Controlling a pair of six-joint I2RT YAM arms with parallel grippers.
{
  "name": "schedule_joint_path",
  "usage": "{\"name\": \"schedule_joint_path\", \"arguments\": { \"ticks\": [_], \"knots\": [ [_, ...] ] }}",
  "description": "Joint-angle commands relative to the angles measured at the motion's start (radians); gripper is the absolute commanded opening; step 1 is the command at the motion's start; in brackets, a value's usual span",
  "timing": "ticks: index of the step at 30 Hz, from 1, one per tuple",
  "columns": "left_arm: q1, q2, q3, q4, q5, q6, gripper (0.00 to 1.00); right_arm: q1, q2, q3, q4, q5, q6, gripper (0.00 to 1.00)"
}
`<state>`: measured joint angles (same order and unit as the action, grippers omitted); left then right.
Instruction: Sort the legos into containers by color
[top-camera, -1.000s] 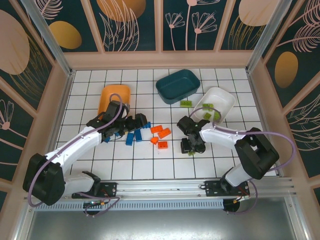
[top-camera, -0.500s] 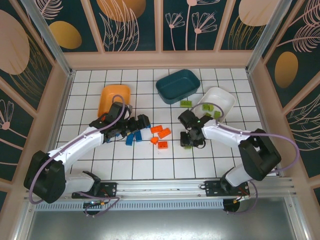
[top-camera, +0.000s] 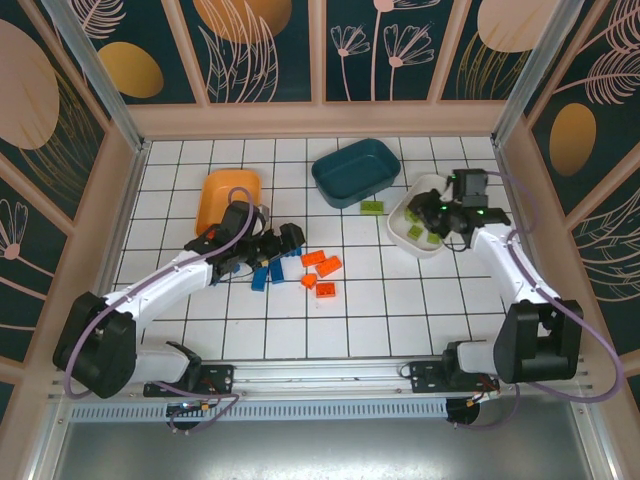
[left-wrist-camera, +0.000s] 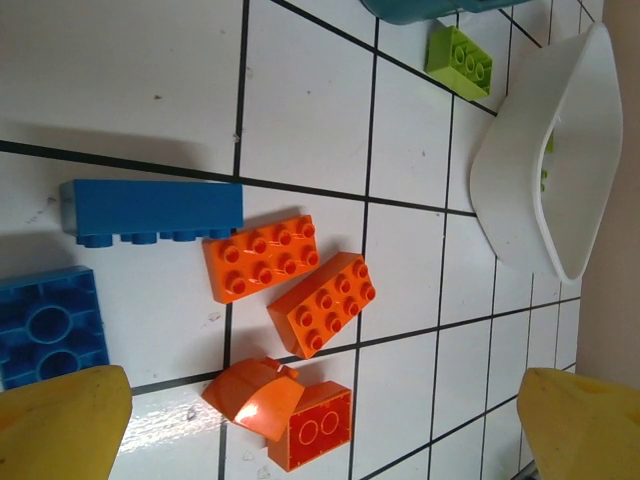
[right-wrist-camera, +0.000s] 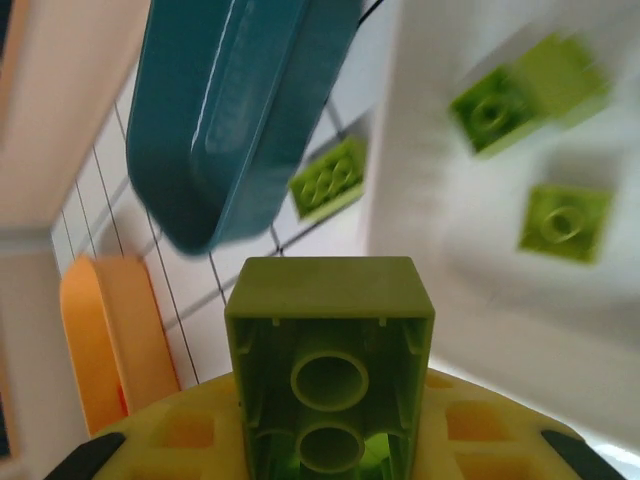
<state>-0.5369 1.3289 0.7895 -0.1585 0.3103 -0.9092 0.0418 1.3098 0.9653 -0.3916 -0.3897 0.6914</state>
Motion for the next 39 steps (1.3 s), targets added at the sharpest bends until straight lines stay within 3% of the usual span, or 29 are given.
{"name": "schedule_joint_path", "arguments": {
  "ticks": [1, 7, 23, 30, 39],
  "knots": [
    [-0.02, 0.014, 0.037, 0.033, 0.016, -0.016, 0.99, -0.087, 0.022, -0.027, 0.032, -0.063, 0.009, 0.22],
    [-0.056, 0.03, 0.038, 0.015, 0.012, -0.008, 0.99, -0.173, 0.101, -0.031, 0.012, -0.061, -0.068, 0.22],
    [-0.082, 0.066, 0.07, -0.056, -0.022, 0.019, 0.99, -0.18, 0.209, -0.045, 0.022, -0.067, -0.121, 0.27],
    [-0.087, 0.085, 0.089, -0.067, -0.033, 0.023, 0.98, -0.18, 0.2, -0.02, -0.01, -0.052, -0.148, 0.45],
    [-0.097, 0.109, 0.118, -0.086, -0.052, 0.035, 0.98, -0.156, 0.145, 0.011, -0.046, -0.037, -0.153, 0.49]
  ]
}}
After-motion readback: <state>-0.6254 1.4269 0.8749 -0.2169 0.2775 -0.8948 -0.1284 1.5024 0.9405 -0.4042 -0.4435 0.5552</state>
